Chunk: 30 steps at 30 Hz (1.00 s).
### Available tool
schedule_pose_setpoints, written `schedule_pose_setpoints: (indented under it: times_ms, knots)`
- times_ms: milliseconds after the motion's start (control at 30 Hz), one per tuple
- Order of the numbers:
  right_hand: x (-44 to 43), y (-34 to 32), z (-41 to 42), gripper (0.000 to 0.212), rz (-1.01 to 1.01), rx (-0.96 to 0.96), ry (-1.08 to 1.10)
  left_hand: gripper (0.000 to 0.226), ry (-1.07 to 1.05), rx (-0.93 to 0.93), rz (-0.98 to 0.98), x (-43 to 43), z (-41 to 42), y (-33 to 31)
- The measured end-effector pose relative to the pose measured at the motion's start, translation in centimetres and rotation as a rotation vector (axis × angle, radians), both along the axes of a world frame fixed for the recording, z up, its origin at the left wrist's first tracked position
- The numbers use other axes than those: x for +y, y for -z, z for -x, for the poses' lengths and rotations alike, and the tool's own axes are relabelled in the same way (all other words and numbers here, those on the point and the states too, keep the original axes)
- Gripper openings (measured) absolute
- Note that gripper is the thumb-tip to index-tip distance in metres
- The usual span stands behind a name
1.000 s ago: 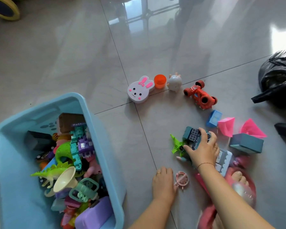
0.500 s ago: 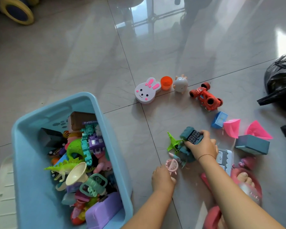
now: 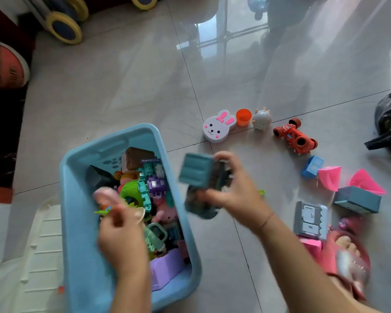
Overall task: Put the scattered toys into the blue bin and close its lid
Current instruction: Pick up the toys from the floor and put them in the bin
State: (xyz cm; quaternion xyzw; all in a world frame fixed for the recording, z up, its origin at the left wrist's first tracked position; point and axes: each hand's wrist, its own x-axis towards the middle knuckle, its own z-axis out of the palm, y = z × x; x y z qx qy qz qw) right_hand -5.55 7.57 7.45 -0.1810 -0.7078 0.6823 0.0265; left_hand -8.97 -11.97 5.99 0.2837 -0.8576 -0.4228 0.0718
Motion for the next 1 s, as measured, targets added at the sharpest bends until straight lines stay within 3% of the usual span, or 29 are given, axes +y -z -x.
schedule_pose_setpoints:
  times_ms: [133,267,333,433,600,667,767,867,1000]
  knots:
    - [-8.0,0.1,-0.4,0.063,-0.191,0.065,-0.354,0.04,-0.244,-0.229,0.028,-7.8,-2.3,2.8]
    - [-10.0,3.9,-2.0,0.063,-0.731,-0.024,-0.429,0.051,-0.356,-0.407,-0.112,-8.6,-3.9,3.4]
    - [-9.9,5.5,-3.1,0.06,-0.858,-0.049,-0.408,0.039,-0.371,-0.299,-0.123,-8.0,-3.3,3.2]
    - [-9.8,6.5,-4.1,0.05,-0.914,-0.091,-0.305,0.048,-0.356,-0.113,-0.099,-6.7,-1.8,3.0]
    - [-8.2,6.2,-4.1,0.039,-0.492,-0.01,-0.065,0.038,-0.091,0.049,-0.054,-1.2,-1.8,0.1]
    - [-5.9,7.7,-3.9,0.04,-0.443,-0.088,0.134,0.033,0.093,0.19,-0.022,1.8,-2.5,-0.8]
    - [-0.8,11.7,-5.0,0.044,-0.573,-0.319,0.372,0.033,0.467,0.35,-0.013,7.0,-4.2,-0.4]
    - [3.9,14.9,-8.4,0.065,-0.713,-0.64,0.563,0.04,0.809,0.215,-0.022,11.9,-6.2,2.9]
    - [8.1,16.9,-12.6,0.089,-0.715,-0.846,0.681,0.045,1.202,-0.129,0.148,15.7,-7.7,10.0]
